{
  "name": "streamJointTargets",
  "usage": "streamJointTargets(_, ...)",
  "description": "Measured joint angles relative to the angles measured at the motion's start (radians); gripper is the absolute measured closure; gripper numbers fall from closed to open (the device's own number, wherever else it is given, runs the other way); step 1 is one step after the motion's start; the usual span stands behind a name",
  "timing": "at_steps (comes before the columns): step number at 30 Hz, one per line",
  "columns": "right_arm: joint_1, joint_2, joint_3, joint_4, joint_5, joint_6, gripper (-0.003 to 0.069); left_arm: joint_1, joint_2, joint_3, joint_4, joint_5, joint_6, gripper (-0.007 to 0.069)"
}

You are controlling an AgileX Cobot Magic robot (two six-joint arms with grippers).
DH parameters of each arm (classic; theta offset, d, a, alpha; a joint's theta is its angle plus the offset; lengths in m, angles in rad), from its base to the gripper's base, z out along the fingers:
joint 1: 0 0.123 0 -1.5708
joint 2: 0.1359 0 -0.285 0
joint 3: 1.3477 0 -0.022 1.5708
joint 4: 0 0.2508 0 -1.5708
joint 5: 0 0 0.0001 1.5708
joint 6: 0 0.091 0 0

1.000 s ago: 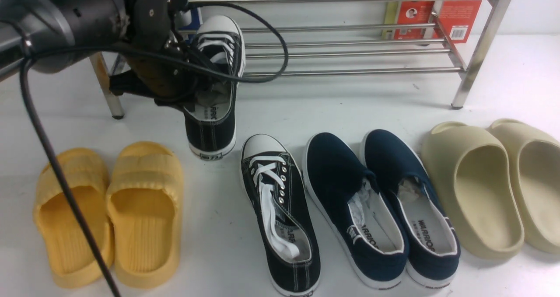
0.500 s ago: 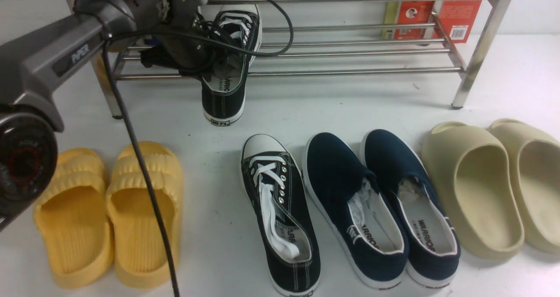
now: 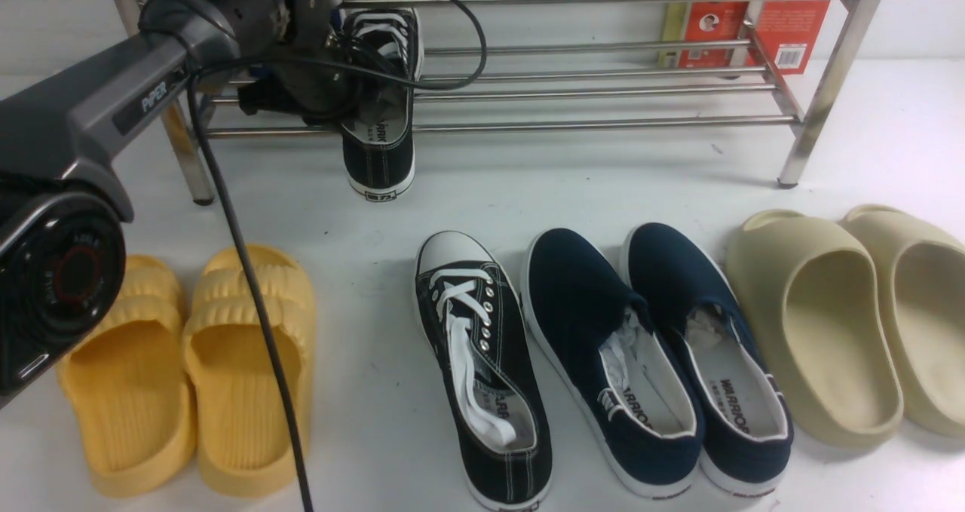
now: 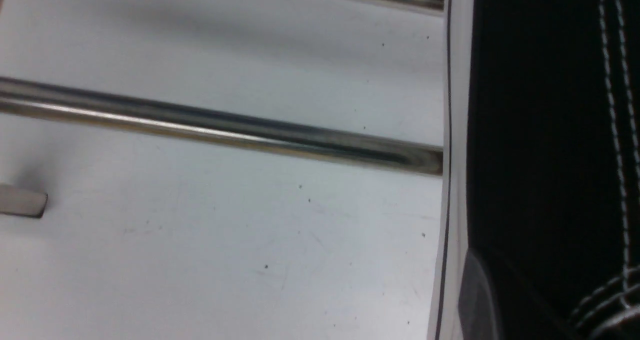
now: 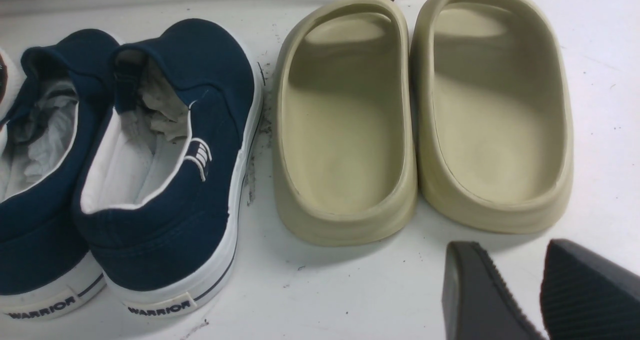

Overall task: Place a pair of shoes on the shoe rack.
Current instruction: Use the left arm to put a shoe into the shoe rack

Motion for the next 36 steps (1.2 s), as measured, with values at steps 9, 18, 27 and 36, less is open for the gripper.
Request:
streamJointTargets(9,0.000,0.000,0.000,0.000,0.000,0.000,0.0419,0.000,0.023,-0.002,0.004,-0.088,-0.009,0.0638)
streamJointTargets(18,0.000,0.000,0.000,0.000,0.000,0.000,0.0419,0.013,0.030,-0.005,0.017,-0.102,-0.102,0.0638)
streamJointTargets(27,0.000,0.000,0.000,0.000,0.000,0.000,0.0419,0.013,0.030,-0.005,0.019,-0.105,-0.107,0.0629)
streamJointTargets(36,0.000,0.000,0.000,0.000,0.000,0.000,0.0419,0.014,0.005,-0.008,0.018,-0.148,-0.109,0.0493)
